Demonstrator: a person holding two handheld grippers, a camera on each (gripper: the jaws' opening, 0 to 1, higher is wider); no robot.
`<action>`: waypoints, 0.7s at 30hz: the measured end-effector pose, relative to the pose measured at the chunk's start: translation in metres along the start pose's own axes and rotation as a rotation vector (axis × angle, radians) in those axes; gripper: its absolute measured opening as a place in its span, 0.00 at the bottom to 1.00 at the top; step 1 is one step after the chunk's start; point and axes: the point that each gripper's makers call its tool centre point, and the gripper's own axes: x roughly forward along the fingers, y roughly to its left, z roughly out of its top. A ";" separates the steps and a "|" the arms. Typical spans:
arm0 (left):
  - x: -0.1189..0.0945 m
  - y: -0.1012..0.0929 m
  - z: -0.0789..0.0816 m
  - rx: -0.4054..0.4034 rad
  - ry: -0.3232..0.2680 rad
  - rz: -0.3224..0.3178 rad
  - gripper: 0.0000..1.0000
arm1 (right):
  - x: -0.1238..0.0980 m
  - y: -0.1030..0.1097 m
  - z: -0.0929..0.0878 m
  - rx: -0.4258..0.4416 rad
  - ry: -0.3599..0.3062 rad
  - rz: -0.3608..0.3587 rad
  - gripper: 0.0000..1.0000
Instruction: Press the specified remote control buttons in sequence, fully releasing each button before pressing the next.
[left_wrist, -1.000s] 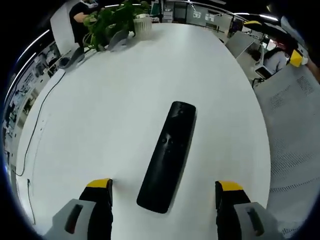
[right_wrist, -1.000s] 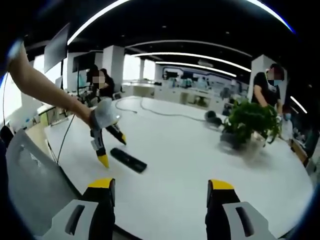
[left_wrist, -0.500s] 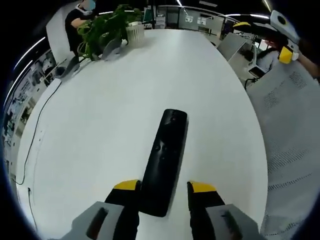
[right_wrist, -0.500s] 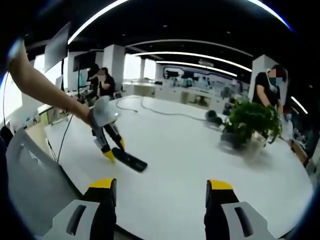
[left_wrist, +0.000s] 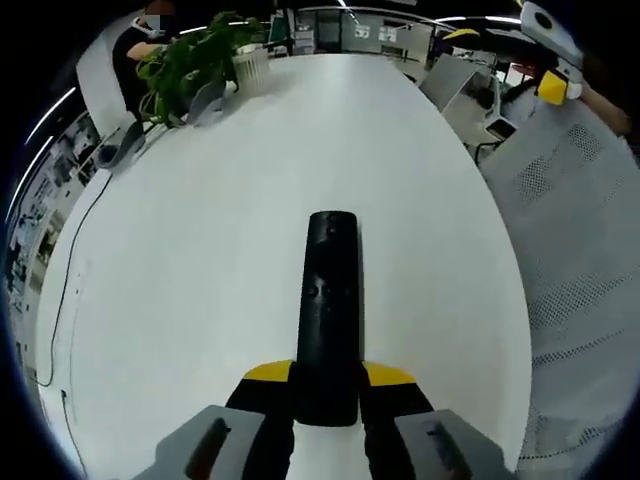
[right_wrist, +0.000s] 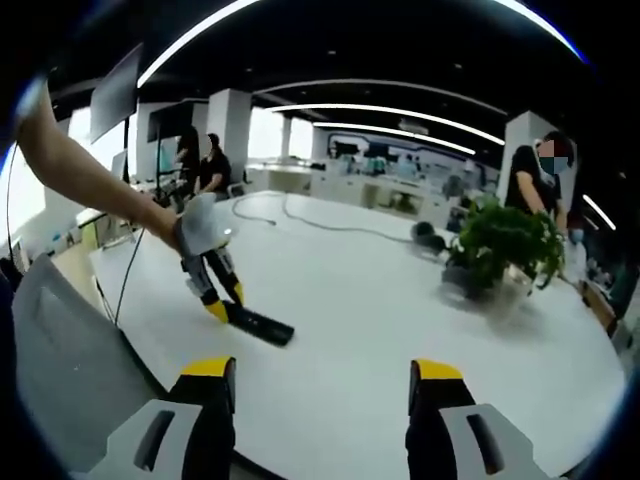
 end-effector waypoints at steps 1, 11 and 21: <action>0.000 -0.001 0.000 0.004 0.003 -0.003 0.24 | 0.000 0.000 0.000 0.000 0.000 0.000 0.68; -0.003 -0.016 -0.004 0.054 0.031 -0.029 0.25 | 0.000 0.001 0.000 -0.007 0.000 0.002 0.68; -0.005 -0.029 -0.007 0.078 0.047 -0.051 0.25 | 0.000 0.002 -0.001 -0.014 0.006 0.006 0.68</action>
